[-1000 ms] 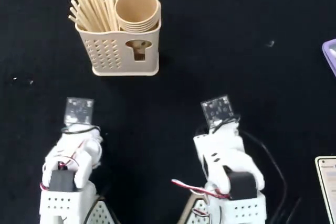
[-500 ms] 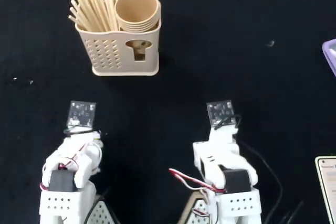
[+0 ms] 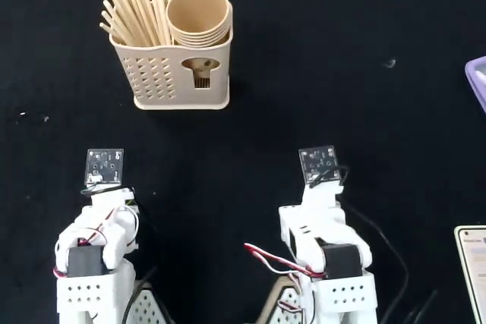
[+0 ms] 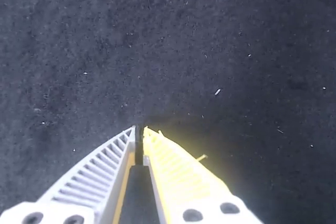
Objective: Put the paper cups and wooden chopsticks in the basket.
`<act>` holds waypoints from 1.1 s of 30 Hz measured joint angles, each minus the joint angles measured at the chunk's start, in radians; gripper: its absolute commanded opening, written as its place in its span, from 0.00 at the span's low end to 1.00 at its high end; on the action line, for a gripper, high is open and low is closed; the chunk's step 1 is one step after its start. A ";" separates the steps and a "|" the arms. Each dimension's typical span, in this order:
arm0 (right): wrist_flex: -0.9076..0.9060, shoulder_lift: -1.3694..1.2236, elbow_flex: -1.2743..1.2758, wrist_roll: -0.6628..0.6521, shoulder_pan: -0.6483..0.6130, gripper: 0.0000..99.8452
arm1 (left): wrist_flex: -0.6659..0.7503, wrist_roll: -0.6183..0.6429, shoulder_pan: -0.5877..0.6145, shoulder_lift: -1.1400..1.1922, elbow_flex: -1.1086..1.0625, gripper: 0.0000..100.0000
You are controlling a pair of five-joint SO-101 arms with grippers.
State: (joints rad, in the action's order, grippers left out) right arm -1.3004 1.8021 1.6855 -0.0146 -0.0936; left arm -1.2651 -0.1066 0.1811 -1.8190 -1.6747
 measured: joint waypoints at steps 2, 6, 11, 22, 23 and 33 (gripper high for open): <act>0.000 0.000 0.000 0.000 0.000 0.01 | 0.000 0.000 0.000 0.000 0.000 0.03; 0.000 0.000 0.000 0.000 0.000 0.01 | 0.000 0.000 0.000 0.000 0.000 0.03; 0.000 0.000 0.000 0.000 0.000 0.01 | 0.000 0.000 -0.032 0.000 0.000 0.03; 0.000 0.000 0.000 0.000 0.000 0.01 | 0.000 0.000 -0.034 0.000 0.000 0.03; 0.000 0.000 0.000 0.000 0.000 0.01 | 0.000 0.000 -0.034 0.000 0.000 0.03; 0.000 0.000 0.000 0.000 0.000 0.01 | 0.000 0.000 -0.034 0.000 0.000 0.03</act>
State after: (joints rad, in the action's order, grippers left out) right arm -1.3004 1.8021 1.6855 -0.0146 -0.0936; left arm -1.2651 -0.1066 0.1473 -1.8190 -1.6747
